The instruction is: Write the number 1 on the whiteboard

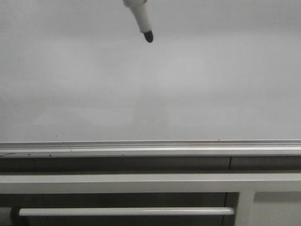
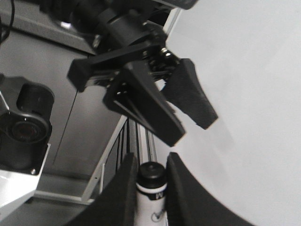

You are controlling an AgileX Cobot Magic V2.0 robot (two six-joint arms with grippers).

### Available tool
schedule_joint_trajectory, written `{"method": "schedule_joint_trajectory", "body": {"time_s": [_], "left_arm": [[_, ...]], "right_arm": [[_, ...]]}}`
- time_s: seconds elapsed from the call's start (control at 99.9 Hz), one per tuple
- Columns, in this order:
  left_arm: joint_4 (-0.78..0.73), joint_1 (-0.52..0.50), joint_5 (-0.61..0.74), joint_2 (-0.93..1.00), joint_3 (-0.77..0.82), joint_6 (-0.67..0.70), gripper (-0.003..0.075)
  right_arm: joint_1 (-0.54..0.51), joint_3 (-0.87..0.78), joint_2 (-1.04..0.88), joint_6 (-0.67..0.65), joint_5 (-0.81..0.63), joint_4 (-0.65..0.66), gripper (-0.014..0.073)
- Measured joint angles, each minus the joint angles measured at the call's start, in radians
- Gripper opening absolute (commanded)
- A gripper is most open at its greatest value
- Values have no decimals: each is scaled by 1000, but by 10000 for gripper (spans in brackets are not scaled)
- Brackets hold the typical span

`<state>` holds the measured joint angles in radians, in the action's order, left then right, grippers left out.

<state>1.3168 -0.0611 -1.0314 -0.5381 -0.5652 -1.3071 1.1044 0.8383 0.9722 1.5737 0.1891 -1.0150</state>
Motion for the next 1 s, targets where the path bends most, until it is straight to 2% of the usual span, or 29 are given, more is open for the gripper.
{"method": "schedule_joint_trajectory", "body": {"time_s": [0.21, 0.4, 0.691, 1.001], "left_arm": [[0, 0, 0, 0, 0, 2, 458], [0, 0, 0, 0, 0, 2, 458], [0, 0, 0, 0, 0, 2, 458], [0, 0, 0, 0, 0, 2, 458]], "right_arm": [[22, -23, 5, 38, -42, 7, -53], [22, -23, 5, 160, -50, 76, -53], [22, -29, 5, 355, -108, 95, -53], [22, -31, 5, 440, -125, 95, -53]]}}
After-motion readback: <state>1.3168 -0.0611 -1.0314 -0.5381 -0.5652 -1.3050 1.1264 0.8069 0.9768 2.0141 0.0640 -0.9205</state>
